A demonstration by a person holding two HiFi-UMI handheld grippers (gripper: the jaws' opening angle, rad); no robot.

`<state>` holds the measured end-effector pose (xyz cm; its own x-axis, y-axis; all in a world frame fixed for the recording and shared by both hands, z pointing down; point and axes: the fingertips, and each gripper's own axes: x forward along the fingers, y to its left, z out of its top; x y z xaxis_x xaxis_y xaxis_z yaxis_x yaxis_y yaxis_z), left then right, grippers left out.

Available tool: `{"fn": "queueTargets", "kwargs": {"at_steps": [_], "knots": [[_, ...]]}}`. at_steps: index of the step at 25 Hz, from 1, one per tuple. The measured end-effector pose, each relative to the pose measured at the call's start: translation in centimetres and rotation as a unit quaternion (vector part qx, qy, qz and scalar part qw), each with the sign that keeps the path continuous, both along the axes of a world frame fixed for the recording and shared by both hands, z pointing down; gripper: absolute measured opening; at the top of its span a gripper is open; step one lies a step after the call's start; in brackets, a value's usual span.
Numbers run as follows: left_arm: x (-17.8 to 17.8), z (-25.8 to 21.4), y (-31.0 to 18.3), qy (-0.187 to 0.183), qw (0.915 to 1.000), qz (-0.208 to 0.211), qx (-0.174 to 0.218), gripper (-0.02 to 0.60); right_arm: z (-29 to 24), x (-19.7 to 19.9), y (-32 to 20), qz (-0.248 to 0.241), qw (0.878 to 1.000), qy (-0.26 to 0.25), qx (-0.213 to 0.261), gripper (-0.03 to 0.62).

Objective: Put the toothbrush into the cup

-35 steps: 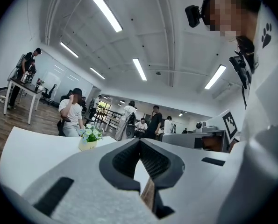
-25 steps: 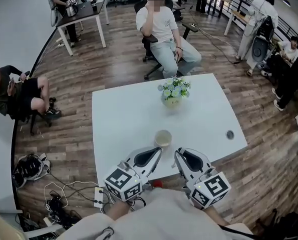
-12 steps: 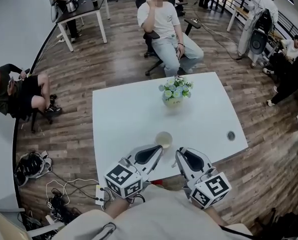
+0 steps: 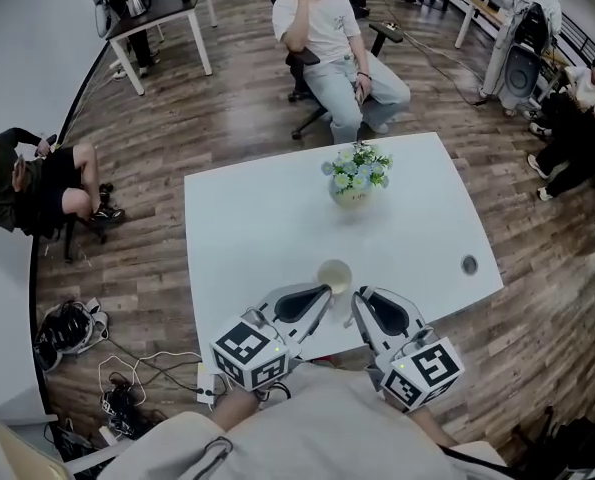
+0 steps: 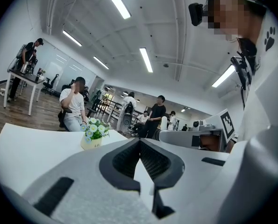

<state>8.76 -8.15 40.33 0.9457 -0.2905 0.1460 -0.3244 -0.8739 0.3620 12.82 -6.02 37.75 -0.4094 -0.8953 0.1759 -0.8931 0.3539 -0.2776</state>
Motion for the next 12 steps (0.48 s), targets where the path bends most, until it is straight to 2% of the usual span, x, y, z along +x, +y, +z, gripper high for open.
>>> {"fn": "queueTargets", "kwargs": {"at_steps": [12], "knots": [[-1.2, 1.2, -1.4, -0.016, 0.9998, -0.008, -0.013, 0.005, 0.6, -0.6, -3.2, -0.006, 1.000, -0.005, -0.002, 0.058]]}}
